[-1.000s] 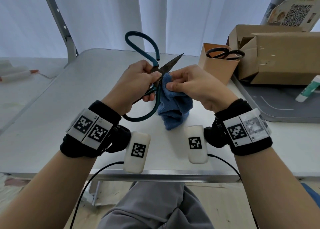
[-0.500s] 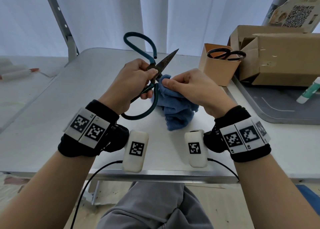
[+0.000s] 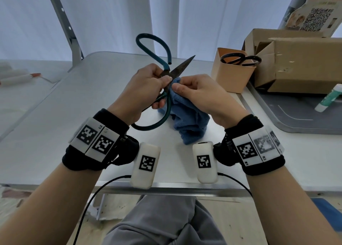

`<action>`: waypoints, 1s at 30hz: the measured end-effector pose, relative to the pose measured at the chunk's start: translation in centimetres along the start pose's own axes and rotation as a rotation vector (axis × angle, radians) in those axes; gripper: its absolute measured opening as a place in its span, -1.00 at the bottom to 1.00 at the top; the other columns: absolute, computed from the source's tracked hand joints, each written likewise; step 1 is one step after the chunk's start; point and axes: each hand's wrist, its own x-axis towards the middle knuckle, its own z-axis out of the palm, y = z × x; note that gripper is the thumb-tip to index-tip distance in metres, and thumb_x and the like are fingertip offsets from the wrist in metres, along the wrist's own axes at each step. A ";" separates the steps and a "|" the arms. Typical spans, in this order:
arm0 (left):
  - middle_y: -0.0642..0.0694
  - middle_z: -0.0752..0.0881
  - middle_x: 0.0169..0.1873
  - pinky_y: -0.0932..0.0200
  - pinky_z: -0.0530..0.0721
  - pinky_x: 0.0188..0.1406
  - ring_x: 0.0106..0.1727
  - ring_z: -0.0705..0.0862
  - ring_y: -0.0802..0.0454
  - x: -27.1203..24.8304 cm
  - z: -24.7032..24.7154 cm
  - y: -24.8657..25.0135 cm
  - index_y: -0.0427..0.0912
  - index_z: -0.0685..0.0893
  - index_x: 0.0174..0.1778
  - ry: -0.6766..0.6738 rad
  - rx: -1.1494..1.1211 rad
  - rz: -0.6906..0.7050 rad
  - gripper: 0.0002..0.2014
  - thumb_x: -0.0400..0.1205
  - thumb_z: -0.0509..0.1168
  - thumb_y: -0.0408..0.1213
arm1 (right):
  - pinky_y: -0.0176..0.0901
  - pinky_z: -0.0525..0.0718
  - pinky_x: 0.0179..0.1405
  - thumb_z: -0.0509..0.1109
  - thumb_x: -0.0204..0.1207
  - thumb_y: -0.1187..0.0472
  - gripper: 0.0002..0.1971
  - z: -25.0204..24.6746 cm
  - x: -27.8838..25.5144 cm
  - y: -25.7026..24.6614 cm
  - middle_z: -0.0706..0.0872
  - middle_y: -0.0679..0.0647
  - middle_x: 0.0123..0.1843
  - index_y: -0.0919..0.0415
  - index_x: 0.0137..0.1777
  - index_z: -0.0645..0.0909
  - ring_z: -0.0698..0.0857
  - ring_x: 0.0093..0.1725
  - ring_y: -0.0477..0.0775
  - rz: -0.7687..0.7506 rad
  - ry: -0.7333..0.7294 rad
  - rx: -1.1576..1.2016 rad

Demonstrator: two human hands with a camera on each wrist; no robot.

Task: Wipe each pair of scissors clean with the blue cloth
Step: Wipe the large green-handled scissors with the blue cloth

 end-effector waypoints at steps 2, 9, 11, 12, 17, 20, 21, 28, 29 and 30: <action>-0.10 0.54 -0.35 0.20 0.44 -0.66 -0.65 0.51 0.07 0.0 -0.2 0.1 -0.25 0.52 -0.01 0.012 0.002 0.013 -0.92 0.77 0.23 -0.33 | 0.18 0.73 0.12 0.35 0.66 -0.10 -0.61 -0.1 0.0 0.1 0.81 0.29 -0.07 0.22 -0.04 0.81 0.77 -0.04 0.23 0.029 -0.002 0.000; -0.19 0.61 -0.35 0.21 0.51 -0.66 -0.59 0.58 0.00 -0.2 0.0 -0.1 -0.23 0.52 -0.05 -0.062 0.045 0.014 -0.88 0.79 0.20 -0.32 | 0.25 0.72 0.10 0.40 0.64 0.00 -0.64 -0.1 0.2 0.2 0.80 0.37 -0.06 0.35 -0.07 0.77 0.75 -0.11 0.27 0.013 0.034 0.028; -0.19 0.65 -0.37 0.20 0.62 -0.60 -0.56 0.64 0.00 -0.1 -0.1 0.2 -0.20 0.53 -0.06 -0.062 0.075 0.021 -0.88 0.79 0.21 -0.30 | 0.30 0.70 0.12 0.39 0.64 -0.03 -0.60 0.1 0.2 0.5 0.81 0.33 -0.11 0.37 -0.10 0.74 0.76 -0.09 0.30 -0.005 0.052 0.047; -0.17 0.66 -0.36 0.20 0.66 -0.56 -0.54 0.66 0.01 -0.1 -0.3 0.2 -0.20 0.55 -0.06 -0.058 0.081 0.024 -0.88 0.78 0.23 -0.29 | 0.30 0.70 0.10 0.40 0.63 -0.07 -0.57 0.1 0.2 0.5 0.79 0.35 -0.10 0.38 -0.10 0.73 0.73 -0.14 0.28 -0.009 0.042 0.048; -0.10 0.74 -0.31 0.33 0.65 -0.45 -0.43 0.69 0.18 0.0 -0.6 0.0 -0.16 0.63 -0.14 -0.003 0.097 0.101 -0.89 0.71 0.34 -0.30 | 0.07 0.74 0.12 0.41 0.66 0.01 -0.70 -0.6 -0.1 0.6 0.85 0.24 -0.10 0.24 -0.04 0.82 0.80 -0.09 0.17 0.016 -0.025 0.093; -0.05 0.76 -0.35 0.33 0.68 -0.40 -0.41 0.71 0.19 0.1 -0.6 -0.2 -0.16 0.64 -0.13 0.021 0.088 0.120 -0.91 0.70 0.37 -0.31 | 0.09 0.75 0.25 0.36 0.70 0.22 -0.80 -1.0 -0.1 0.5 0.87 0.20 0.01 0.30 0.12 0.78 0.83 0.09 0.18 0.043 -0.105 0.178; -0.04 0.75 -0.36 0.32 0.68 -0.38 -0.41 0.71 0.20 0.1 -0.6 -0.1 -0.15 0.64 -0.13 0.025 0.086 0.126 -0.91 0.70 0.37 -0.30 | 0.09 0.76 0.24 0.36 0.70 0.20 -0.79 -1.1 -0.1 0.4 0.87 0.18 0.00 0.28 0.12 0.78 0.83 0.08 0.15 0.043 -0.096 0.165; -0.08 0.69 -0.41 0.19 0.76 -0.36 -0.48 0.67 0.15 0.5 -1.0 0.4 -0.22 0.65 -0.14 0.027 0.029 0.119 -0.89 0.71 0.35 -0.35 | 0.25 0.73 0.19 0.32 0.70 -0.05 -0.64 -0.5 0.1 0.0 0.85 0.22 -0.08 0.20 -0.02 0.82 0.80 0.03 0.24 0.013 -0.030 0.073; -0.09 0.71 -0.40 0.17 0.76 -0.36 -0.46 0.69 0.14 0.5 -1.1 0.3 -0.20 0.65 -0.14 0.034 0.040 0.121 -0.90 0.70 0.36 -0.34 | 0.25 0.73 0.23 0.33 0.71 0.04 -0.70 -0.6 0.2 0.2 0.85 0.23 -0.02 0.24 0.03 0.80 0.80 0.08 0.25 0.018 -0.063 0.109; -0.10 0.72 -0.38 0.16 0.76 -0.35 -0.45 0.70 0.13 0.5 -1.1 0.3 -0.20 0.65 -0.13 0.036 0.048 0.121 -0.90 0.70 0.37 -0.33 | 0.24 0.72 0.26 0.34 0.71 0.10 -0.74 -0.7 0.1 0.3 0.85 0.24 0.01 0.27 0.06 0.79 0.80 0.11 0.26 0.027 -0.086 0.144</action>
